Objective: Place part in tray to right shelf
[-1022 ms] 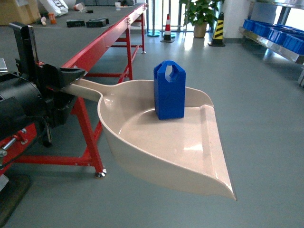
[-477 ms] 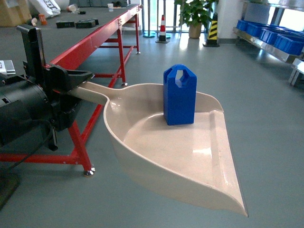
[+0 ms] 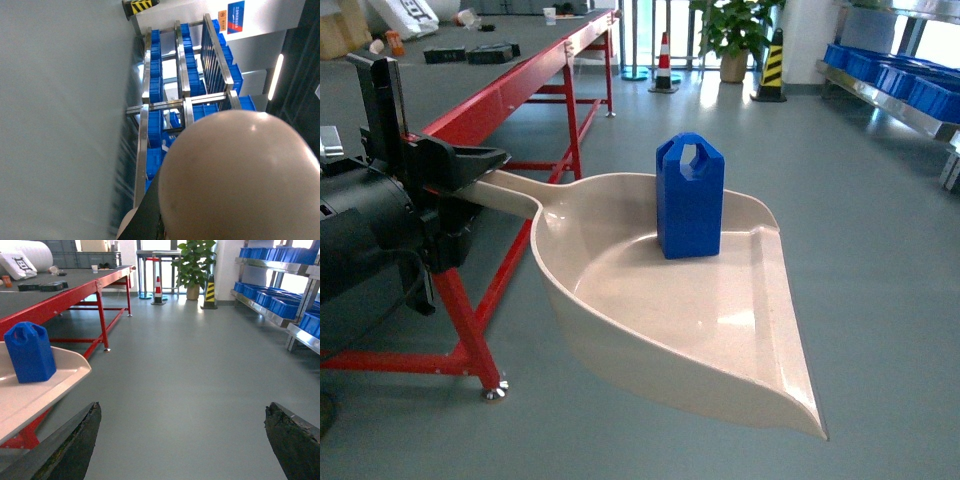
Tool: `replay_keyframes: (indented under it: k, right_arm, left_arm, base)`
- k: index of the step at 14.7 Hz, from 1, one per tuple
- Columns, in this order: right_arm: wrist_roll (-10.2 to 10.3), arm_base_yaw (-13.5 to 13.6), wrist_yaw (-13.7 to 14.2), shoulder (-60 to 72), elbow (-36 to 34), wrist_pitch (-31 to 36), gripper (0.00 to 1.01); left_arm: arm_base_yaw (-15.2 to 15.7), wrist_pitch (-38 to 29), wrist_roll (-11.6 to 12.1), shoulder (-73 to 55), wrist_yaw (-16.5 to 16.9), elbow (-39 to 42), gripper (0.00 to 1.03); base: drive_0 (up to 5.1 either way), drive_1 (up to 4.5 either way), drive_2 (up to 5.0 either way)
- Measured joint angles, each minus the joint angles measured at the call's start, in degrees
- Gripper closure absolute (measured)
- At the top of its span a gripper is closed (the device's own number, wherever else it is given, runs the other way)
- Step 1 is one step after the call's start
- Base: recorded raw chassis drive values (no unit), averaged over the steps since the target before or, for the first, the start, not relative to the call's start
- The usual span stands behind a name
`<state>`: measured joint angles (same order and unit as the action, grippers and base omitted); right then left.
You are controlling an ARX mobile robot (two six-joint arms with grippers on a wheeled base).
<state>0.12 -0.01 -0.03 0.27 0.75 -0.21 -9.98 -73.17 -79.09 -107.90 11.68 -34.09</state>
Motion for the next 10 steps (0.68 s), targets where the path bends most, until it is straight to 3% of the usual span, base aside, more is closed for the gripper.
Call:
replay_keyframes:
  k: [10]
  right_arm:
    - [0.0, 0.0, 0.0, 0.0, 0.0, -0.2, 0.03]
  left_arm:
    - [0.0, 0.0, 0.0, 0.0, -0.1, 0.0, 0.87]
  base:
    - [0.0, 4.15, -4.2]
